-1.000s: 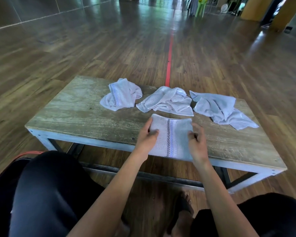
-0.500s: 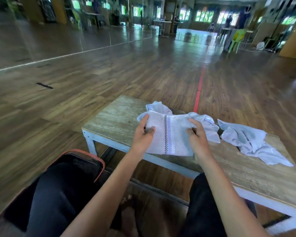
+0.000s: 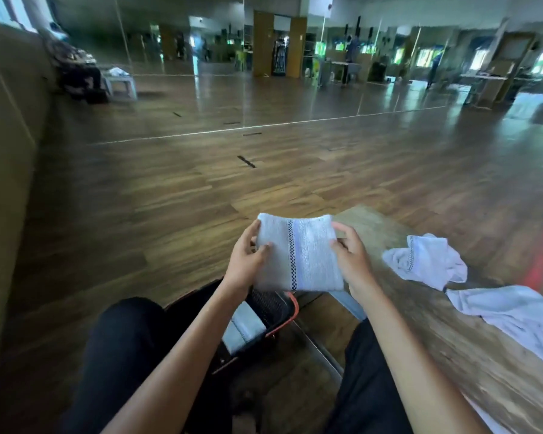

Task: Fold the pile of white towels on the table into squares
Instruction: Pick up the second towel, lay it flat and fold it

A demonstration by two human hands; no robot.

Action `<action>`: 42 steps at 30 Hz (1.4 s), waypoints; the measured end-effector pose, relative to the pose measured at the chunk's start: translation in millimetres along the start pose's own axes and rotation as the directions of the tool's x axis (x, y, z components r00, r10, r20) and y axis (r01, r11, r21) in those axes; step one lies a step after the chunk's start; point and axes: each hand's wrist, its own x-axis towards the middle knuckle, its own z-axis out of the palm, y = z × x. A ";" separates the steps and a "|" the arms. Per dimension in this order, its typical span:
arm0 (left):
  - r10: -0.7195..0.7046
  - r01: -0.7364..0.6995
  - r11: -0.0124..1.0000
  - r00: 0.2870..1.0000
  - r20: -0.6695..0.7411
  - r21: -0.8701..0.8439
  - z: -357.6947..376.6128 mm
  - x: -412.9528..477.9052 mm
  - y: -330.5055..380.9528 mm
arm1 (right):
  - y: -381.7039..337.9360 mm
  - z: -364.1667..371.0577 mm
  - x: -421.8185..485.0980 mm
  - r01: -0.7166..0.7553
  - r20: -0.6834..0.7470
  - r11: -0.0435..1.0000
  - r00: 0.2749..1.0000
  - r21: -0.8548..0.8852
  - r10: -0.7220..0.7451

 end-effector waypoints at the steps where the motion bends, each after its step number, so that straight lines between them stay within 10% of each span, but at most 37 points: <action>1: -0.009 0.009 1.000 1.000 -0.029 -0.001 -12.1 1.3 -3.4 | -0.3 13.8 4.2 0.010 0.032 1.000 0.999 -0.003 -0.010; 17: -0.310 0.327 0.945 0.887 -0.342 -0.009 -89.6 62.7 -186.5 | 141.3 185.2 100.9 -0.288 0.510 0.938 0.787 -0.193 0.346; 33: -0.615 0.609 0.771 0.637 -0.464 -0.186 -72.2 116.8 -453.1 | 388.2 294.8 136.3 -0.428 0.497 0.831 0.667 -0.355 0.555; 39: -0.609 0.610 0.776 0.660 -0.439 -0.160 -74.2 111.7 -476.8 | 405.4 298.1 129.6 -0.321 0.519 0.850 0.683 -0.418 0.514; 42: -0.385 0.540 0.817 0.771 -0.507 0.200 -76.1 105.5 -474.6 | 396.5 299.9 120.6 0.017 0.523 0.809 0.771 -0.587 0.363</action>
